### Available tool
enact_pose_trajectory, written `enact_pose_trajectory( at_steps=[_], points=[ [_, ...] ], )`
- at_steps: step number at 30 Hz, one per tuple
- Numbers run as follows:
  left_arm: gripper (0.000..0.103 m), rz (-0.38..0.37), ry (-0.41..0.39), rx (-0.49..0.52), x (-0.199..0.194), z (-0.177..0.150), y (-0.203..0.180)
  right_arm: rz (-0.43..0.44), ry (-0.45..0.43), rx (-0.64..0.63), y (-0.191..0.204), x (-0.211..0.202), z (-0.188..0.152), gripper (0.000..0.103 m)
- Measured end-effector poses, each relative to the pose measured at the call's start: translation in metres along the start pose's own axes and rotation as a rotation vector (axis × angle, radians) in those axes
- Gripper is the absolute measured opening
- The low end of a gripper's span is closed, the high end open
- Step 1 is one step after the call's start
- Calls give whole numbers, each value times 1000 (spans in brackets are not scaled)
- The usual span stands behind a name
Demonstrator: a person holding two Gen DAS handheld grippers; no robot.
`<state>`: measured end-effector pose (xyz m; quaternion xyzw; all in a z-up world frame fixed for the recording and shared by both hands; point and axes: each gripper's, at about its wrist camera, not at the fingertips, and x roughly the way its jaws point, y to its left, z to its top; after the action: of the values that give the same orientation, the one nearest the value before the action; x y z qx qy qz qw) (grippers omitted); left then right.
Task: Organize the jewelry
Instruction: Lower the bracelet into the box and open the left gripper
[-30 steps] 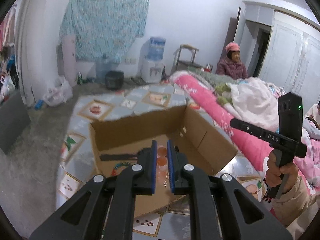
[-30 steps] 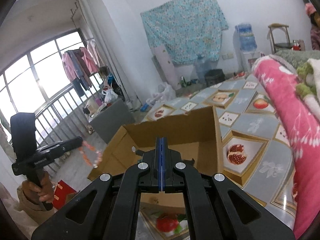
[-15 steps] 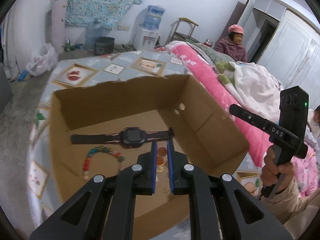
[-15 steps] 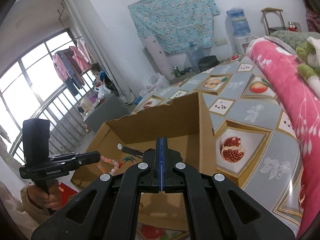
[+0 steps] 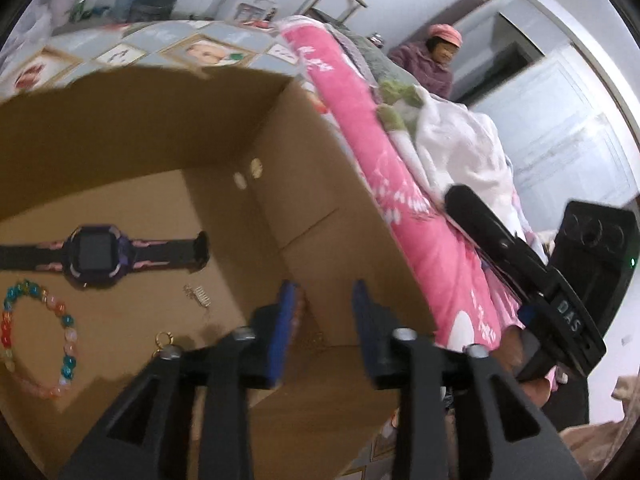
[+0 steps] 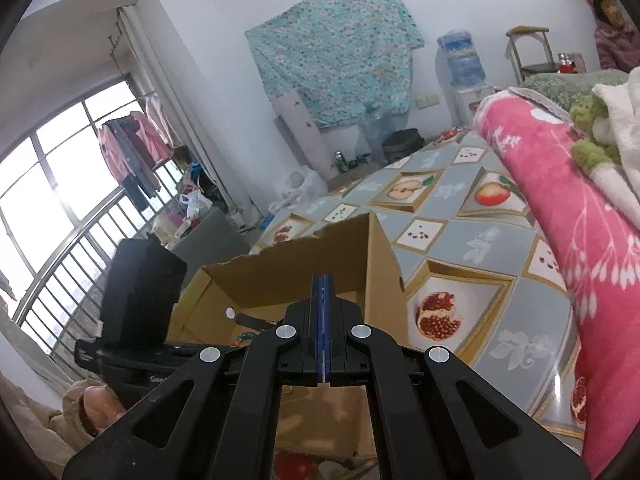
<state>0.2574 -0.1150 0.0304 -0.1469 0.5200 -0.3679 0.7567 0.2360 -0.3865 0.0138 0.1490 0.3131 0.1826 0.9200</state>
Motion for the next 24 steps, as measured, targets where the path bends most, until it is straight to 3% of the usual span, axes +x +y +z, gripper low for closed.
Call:
enact_pose_trajectory(
  at_steps=[7,12,18,21,24],
  points=[
    [35,59,-158,-9,-57,-15,12,5,-3,-14,7,-4,2,0],
    [43,169,-328,50,-123,-36,9,52,50,-53,26,6,7,0],
    [63,325,-494,78,-190,-62,16,142,311,-68,54,66,3,0],
    [69,388,-521,58,-205,-74,26,165,444,-45,63,104,-2,0],
    [70,417,-520,20,-212,-84,39,183,498,-46,75,122,-6,0]
  ],
)
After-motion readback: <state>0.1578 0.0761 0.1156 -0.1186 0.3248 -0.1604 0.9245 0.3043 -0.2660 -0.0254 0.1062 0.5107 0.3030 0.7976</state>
